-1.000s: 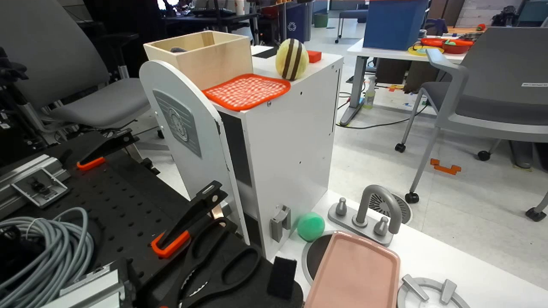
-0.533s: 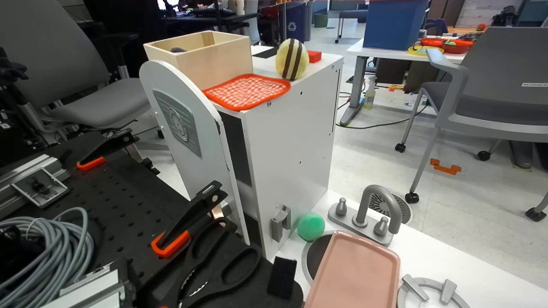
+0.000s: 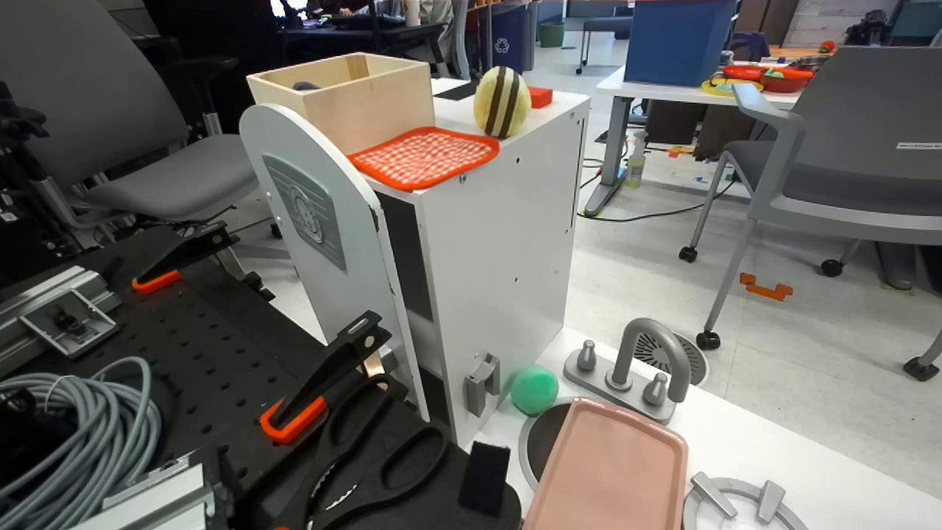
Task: Put the grey plushy in the box, remove the yellow plushy from the box and put it on top of the cupboard, and then put the oven mitt on the tray
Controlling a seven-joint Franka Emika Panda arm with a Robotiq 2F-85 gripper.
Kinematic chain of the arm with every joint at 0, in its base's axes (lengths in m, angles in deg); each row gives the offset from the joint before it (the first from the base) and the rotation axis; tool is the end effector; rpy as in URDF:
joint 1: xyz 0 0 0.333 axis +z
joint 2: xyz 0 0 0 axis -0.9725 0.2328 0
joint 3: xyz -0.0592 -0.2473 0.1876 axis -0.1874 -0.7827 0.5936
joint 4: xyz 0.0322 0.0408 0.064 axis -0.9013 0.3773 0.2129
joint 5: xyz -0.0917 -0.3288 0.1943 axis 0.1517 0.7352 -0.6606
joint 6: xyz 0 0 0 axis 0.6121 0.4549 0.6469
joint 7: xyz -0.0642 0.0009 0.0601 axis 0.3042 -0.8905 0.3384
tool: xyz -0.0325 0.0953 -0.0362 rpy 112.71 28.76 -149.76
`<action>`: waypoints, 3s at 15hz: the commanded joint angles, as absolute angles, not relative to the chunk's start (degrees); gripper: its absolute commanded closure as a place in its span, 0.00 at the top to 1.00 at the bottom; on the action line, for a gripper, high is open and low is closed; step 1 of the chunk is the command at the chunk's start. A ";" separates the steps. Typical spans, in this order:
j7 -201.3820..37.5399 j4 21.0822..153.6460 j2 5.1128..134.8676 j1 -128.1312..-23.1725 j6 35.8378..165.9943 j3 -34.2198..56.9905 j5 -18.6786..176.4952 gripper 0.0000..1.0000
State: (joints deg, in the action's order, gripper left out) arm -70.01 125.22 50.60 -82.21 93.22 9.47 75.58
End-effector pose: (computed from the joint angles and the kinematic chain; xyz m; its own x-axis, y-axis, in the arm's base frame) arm 0.4979 -0.1017 0.3776 0.9969 -0.0777 -0.0069 -0.0778 -0.9969 -0.0119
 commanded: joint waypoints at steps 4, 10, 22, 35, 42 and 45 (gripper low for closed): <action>-71.60 130.22 46.78 -83.04 92.72 8.86 78.92 1.00; -70.11 132.76 46.08 -83.24 93.67 7.82 78.02 1.00; -70.12 132.23 45.32 -83.27 94.56 7.29 77.51 1.00; -69.28 131.53 47.47 -84.23 94.58 5.41 74.25 1.00; -64.40 130.16 51.21 -83.81 93.46 5.61 64.52 1.00; -63.82 129.25 52.41 -84.24 92.95 5.64 64.20 1.00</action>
